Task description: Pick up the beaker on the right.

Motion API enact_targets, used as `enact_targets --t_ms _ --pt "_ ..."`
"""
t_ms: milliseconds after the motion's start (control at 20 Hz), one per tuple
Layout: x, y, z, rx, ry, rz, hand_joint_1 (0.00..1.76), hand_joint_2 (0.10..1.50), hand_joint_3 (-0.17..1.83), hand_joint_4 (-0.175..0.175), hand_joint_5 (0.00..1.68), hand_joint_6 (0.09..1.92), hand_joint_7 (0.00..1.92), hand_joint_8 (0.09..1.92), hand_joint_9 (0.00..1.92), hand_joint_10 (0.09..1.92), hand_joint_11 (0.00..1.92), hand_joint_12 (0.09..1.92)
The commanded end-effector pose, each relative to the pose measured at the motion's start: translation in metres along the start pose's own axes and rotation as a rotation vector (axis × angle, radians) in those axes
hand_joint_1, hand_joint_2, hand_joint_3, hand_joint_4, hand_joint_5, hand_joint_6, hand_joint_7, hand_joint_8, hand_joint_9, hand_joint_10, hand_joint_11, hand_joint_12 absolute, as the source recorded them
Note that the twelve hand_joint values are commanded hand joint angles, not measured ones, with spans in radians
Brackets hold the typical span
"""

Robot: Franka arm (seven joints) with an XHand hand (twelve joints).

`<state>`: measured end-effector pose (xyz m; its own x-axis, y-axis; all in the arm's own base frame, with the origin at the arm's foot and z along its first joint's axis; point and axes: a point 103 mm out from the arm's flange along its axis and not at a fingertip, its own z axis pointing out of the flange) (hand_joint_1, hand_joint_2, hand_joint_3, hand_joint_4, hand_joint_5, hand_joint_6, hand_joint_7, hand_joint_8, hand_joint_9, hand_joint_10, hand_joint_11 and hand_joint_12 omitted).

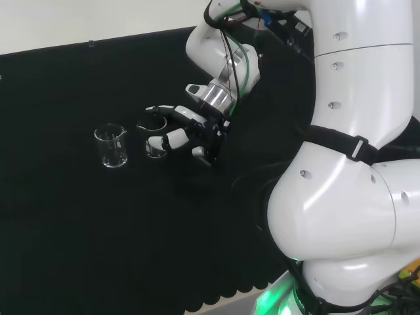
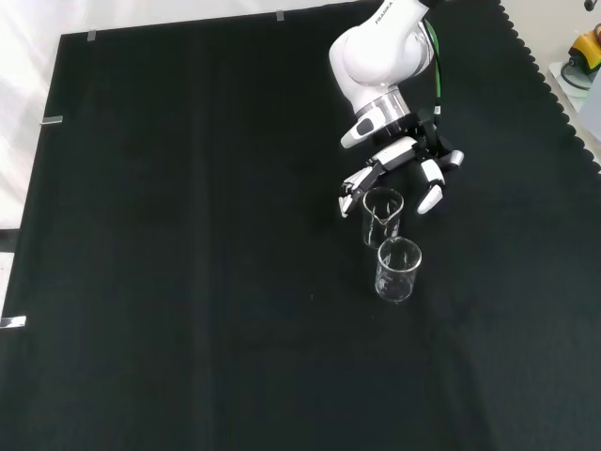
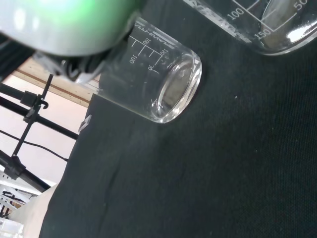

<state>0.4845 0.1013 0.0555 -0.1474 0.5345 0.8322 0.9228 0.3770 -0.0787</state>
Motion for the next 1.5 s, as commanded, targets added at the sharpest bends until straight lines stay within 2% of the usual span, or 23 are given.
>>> enact_targets --t_ms 50,850,1150,1500 --pt "-0.0003 0.0007 0.0003 -0.001 0.003 0.0 0.9 0.27 1.05 -0.084 0.33 0.09 0.2 0.69 0.26 0.65 0.0 1.07" --pt "-0.0042 0.0041 0.0075 0.0 0.009 0.012 0.93 0.28 1.05 -0.081 0.36 0.09 0.23 0.7 0.29 0.65 0.0 1.09" --pt "-0.0021 0.0063 0.0056 -0.04 -0.008 0.016 0.94 0.29 1.05 -0.078 0.36 0.09 0.24 0.69 0.29 0.64 0.0 1.1" --pt "-0.0005 0.0098 0.0054 -0.057 -0.009 0.018 0.98 0.29 1.06 -0.075 0.39 0.09 0.26 0.7 0.3 0.64 0.0 1.11"
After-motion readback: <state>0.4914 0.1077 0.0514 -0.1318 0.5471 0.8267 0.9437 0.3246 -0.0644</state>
